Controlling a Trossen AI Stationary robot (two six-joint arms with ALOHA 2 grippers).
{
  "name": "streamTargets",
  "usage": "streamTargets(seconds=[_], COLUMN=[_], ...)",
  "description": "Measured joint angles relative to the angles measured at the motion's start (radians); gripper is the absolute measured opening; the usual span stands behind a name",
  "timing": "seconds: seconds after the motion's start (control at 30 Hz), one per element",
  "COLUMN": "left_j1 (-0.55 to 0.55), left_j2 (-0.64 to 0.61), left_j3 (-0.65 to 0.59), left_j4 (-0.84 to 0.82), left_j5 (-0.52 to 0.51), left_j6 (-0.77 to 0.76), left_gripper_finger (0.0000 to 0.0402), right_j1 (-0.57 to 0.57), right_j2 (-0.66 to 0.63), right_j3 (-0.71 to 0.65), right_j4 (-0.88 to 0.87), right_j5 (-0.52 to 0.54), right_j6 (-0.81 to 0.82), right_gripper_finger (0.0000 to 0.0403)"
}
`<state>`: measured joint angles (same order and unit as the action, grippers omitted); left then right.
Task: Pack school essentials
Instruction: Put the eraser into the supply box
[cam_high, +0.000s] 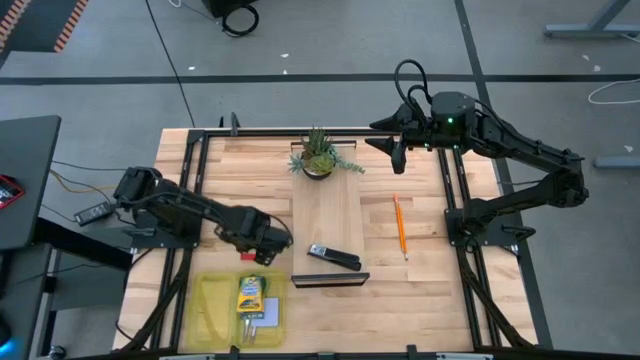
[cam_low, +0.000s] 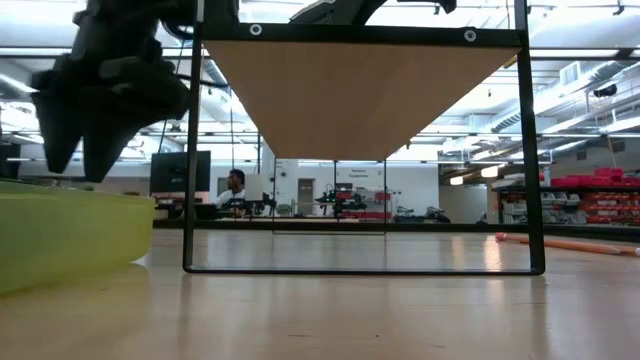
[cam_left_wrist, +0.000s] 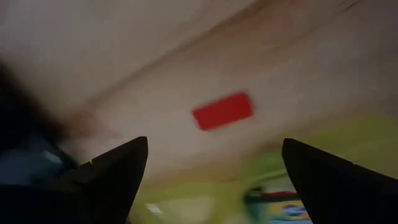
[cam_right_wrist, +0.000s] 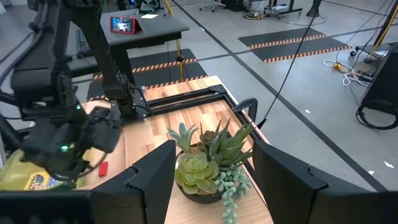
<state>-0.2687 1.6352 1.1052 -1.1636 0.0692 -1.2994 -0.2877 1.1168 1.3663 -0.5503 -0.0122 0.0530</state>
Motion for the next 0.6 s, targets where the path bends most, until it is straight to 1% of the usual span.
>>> streamTargets(seconds=[0.17, 0.37, 0.5, 0.6], left_j1=[0.036, 0.016, -0.008, -0.028], left_j2=[0.001, 0.001, 0.001, -0.018], left_j3=[-0.060, -0.110, -0.121, -0.145], left_j4=[0.029, 0.044, 0.059, 0.089], left_j5=[-0.005, -0.013, -0.018, -0.023], left_j6=[0.318, 0.633, 0.756, 0.780], left_gripper_finger=[0.0365, 0.0340, 0.0317, 0.0298], right_j1=[0.000, 0.003, 0.003, 0.003], right_j2=[0.000, 0.000, 0.000, 0.000], right_j3=[0.000, 0.000, 0.000, 0.000], right_j4=[0.000, 0.000, 0.000, 0.000], right_j5=[-0.013, -0.015, -0.015, -0.015], right_j6=[0.011, 0.033, 0.033, 0.040], right_gripper_finger=[0.0220, 0.0220, 0.0220, 0.0220])
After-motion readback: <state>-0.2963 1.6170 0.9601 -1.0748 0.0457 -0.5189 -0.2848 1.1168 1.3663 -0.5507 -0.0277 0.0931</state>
